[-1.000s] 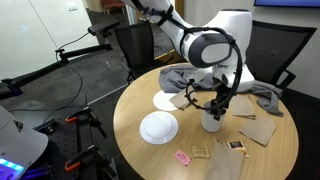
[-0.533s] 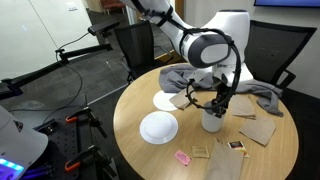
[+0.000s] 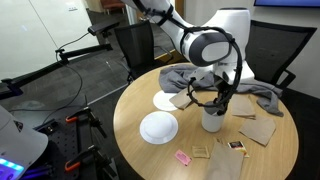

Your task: Put the marker in the mug on the table

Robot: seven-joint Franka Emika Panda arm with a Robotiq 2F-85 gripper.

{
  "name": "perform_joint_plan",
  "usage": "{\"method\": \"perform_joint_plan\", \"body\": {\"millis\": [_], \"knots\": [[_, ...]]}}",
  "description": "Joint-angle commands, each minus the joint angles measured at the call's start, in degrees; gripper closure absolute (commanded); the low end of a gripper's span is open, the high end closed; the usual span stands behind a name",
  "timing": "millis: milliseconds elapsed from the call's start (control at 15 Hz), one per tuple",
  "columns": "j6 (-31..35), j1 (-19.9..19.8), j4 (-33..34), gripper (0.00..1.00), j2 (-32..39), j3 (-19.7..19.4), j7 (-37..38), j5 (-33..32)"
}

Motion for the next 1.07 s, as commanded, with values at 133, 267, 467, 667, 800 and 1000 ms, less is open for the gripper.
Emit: {"method": "perform_joint_plan", "body": {"millis": [133,267,467,667,800,1000], "knots": [[2.06,1.73,-4.33,0.95,-4.71,-0.27,-3.28,0.22],[2.34,3.15,-7.06,0.95,-7.84,-1.2,-4.56,-0.97],[2.19,5.37,-11.67,0.95,-13.42,-3.11,-6.22,-3.9],[2.02,7.66,-17.02,0.95,-20.5,-5.34,-7.43,-8.55],[2.09,8.97,-20.32,0.95,-25.49,-6.74,-7.03,-12.75],[1.28,8.75,-23.67,0.95,-32.26,-6.81,-10.56,-19.86]]}}
